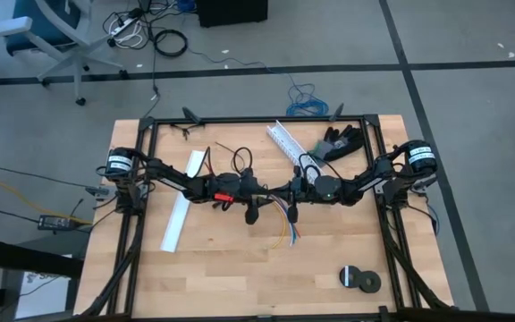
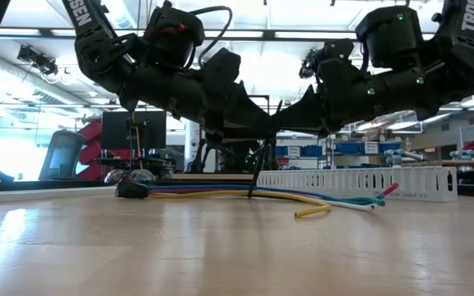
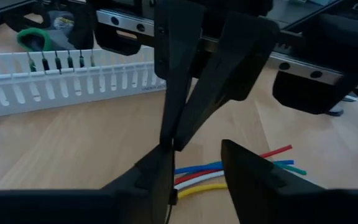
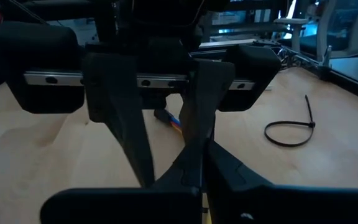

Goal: Ziptie cables
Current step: Wrap the cable wires with black zip tie

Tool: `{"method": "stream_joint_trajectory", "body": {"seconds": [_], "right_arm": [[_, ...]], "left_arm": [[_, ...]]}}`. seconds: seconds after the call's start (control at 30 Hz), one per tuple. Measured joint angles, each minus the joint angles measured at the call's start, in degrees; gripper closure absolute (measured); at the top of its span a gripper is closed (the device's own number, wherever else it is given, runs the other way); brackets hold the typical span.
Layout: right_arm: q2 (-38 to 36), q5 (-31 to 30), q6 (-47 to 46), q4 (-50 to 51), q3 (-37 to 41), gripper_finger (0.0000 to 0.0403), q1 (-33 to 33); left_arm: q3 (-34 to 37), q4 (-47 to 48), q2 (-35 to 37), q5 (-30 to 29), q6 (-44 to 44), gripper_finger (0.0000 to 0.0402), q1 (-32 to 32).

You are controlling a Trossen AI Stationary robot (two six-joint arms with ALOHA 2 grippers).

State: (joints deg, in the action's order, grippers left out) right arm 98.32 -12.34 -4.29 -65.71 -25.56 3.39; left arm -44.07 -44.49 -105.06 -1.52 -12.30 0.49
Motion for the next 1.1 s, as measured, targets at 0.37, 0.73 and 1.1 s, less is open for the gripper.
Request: {"method": "stream_joint_trajectory", "body": {"seconds": [0.37,0.73,1.1], "right_arm": [[0.0,2.0,-0.6,-0.9,0.1,0.0403,-0.9],[0.0,3.2,-0.5,-2.5,0.1,0.0403,-1.1],[-2.1,3.7,1.0,-1.9,0.2,0.0403,-2.4]], "left_arm": [[1.2,0.5,0.2,-0.3,0.0,0.0246,0.8],[1.2,2.8,0.2,-1.7,1.5,0.0338,1.4],[1.0,3.3,0.3,-1.8,1.6,0.0392,1.4]]}}
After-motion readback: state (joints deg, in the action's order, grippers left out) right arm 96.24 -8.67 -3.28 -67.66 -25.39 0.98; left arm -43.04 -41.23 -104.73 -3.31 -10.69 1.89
